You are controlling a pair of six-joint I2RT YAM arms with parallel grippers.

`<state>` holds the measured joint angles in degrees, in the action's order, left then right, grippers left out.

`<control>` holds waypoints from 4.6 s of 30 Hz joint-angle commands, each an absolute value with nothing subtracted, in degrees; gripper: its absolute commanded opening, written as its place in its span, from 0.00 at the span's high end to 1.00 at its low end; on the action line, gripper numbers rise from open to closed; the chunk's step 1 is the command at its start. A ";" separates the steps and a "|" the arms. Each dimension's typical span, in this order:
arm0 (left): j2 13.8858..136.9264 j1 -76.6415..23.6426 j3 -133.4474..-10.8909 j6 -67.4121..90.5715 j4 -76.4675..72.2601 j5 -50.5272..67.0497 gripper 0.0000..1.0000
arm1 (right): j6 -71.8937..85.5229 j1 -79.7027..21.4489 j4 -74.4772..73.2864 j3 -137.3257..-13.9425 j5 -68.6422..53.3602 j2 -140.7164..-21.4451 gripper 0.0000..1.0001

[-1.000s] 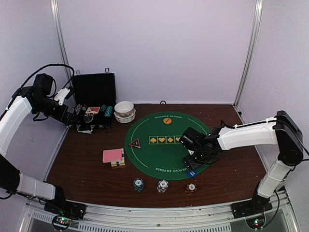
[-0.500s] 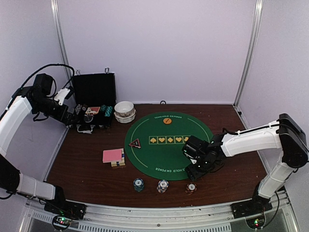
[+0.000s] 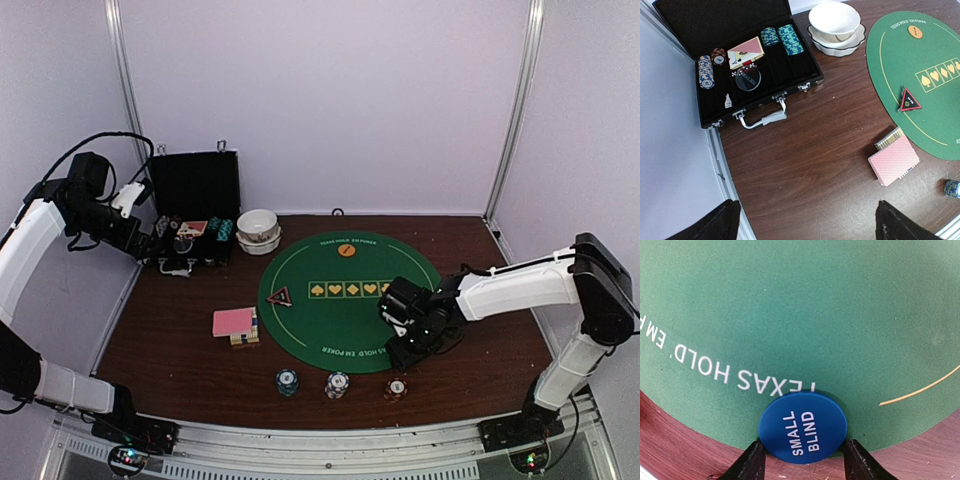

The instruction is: Distribute texas hold em gaming equipment

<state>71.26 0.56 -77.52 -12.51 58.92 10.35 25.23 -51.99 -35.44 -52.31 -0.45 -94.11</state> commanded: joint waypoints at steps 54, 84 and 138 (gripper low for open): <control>70.26 0.97 -79.80 -14.50 61.01 11.97 0.02 | 29.60 -66.62 -42.00 -53.79 -0.44 -90.25 0.35; 69.64 0.97 -79.81 -14.81 61.26 12.28 0.02 | 29.10 -67.66 -45.27 -57.72 -0.26 -89.82 0.66; 70.55 0.97 -78.71 -14.85 62.06 15.19 0.02 | 18.35 -30.02 -46.19 -134.03 6.27 -147.58 0.71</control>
